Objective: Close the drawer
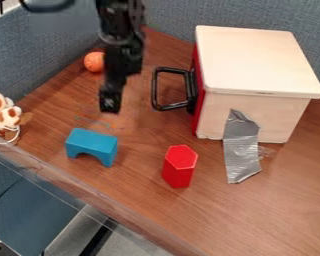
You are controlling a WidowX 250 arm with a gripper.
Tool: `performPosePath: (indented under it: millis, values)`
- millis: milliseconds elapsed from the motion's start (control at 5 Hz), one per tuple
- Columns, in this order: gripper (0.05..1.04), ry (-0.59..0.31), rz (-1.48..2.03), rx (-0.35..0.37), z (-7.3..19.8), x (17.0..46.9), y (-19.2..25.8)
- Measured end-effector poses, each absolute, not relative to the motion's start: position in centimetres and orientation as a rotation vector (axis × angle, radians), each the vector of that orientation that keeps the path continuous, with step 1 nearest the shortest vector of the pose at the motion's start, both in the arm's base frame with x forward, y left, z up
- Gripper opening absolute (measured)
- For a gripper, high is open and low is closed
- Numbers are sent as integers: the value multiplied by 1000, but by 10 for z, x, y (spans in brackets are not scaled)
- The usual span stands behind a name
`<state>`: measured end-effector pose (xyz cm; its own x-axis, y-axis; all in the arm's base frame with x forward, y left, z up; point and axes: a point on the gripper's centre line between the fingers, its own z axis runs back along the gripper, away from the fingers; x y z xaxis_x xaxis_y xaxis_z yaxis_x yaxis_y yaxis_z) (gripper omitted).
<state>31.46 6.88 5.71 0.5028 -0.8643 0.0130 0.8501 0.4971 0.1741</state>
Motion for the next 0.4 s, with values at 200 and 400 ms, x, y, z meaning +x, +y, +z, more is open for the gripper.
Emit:
performPosePath:
  millis: [200, 400]
  values:
    - [999, -132, -1024, 142, 73, 311, 70]
    - [999, -84, -1012, 109, 81, 299, 70]
